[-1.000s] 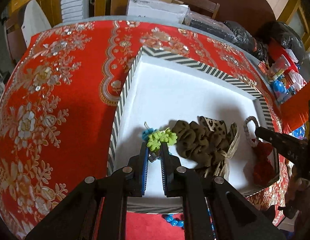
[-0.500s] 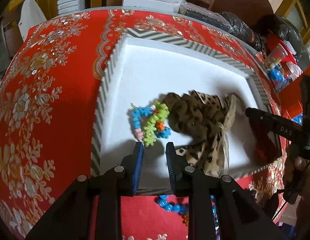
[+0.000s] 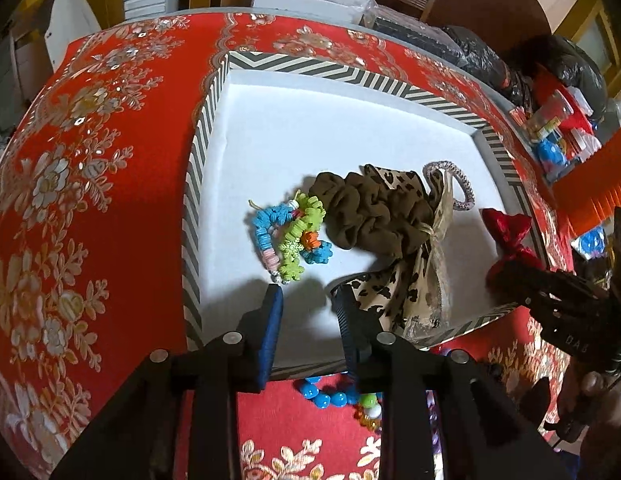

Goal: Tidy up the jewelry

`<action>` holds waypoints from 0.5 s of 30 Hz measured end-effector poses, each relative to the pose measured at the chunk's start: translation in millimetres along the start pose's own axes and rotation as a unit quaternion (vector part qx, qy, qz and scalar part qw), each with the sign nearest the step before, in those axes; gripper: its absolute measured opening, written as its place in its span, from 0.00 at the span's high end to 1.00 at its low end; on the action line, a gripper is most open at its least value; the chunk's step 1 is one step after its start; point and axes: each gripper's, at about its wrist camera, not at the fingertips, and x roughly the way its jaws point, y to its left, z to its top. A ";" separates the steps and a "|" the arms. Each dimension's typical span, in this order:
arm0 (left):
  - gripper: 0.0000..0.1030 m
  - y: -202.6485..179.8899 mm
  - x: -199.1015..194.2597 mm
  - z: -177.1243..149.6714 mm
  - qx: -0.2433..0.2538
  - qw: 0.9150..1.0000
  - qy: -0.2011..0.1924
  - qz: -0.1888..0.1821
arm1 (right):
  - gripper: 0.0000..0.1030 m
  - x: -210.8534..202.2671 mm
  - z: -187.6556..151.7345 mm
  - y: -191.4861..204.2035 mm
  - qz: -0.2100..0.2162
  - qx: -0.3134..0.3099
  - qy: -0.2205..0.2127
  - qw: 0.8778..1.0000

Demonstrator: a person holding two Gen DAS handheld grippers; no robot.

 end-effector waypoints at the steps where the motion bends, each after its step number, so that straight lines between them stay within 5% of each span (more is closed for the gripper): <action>1: 0.86 -0.8 -1.1 -3.2 0.003 1.000 0.000 0.003 | 0.62 -0.9 -2.9 0.5 0.004 0.003 0.003 1.000; 8: 0.85 1.8 -11.8 -18.9 -0.019 1.000 0.002 -0.016 | 0.61 -9.8 -24.6 7.0 0.013 0.009 0.014 1.000; 15: 0.72 -2.1 -39.7 -32.1 -0.020 0.999 -0.031 -0.014 | 0.54 -46.6 -36.2 15.3 0.021 0.006 -0.017 1.000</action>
